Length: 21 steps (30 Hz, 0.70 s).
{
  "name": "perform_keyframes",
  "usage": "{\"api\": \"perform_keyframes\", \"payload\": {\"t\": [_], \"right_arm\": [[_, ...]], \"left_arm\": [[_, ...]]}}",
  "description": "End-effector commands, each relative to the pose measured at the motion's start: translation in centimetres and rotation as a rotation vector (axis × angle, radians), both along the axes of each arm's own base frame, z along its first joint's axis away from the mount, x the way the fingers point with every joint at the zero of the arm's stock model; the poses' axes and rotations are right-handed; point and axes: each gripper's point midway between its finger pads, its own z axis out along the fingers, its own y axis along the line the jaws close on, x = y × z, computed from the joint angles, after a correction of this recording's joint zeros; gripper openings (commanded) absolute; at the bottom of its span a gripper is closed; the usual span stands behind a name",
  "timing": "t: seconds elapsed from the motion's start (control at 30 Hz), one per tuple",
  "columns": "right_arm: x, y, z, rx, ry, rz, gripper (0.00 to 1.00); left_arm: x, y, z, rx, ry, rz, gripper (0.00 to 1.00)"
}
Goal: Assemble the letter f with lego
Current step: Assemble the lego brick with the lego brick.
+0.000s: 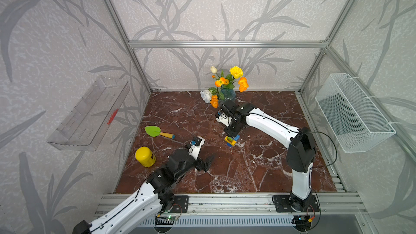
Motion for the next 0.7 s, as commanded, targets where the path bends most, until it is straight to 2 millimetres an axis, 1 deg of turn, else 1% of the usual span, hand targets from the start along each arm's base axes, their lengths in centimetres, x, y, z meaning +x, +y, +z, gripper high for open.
{"api": "perform_keyframes", "payload": {"t": [0.0, 0.67], "right_arm": [[-0.10, -0.11, -0.15, -0.025, 0.008, 0.013, 0.23], [-0.18, -0.19, -0.74, -0.034, 0.018, 0.013, 0.23]], "left_arm": [[0.18, 0.11, 0.25, -0.001, -0.021, 0.003, 0.99], [0.19, 0.10, 0.13, 0.000, -0.018, 0.002, 0.99]]}}
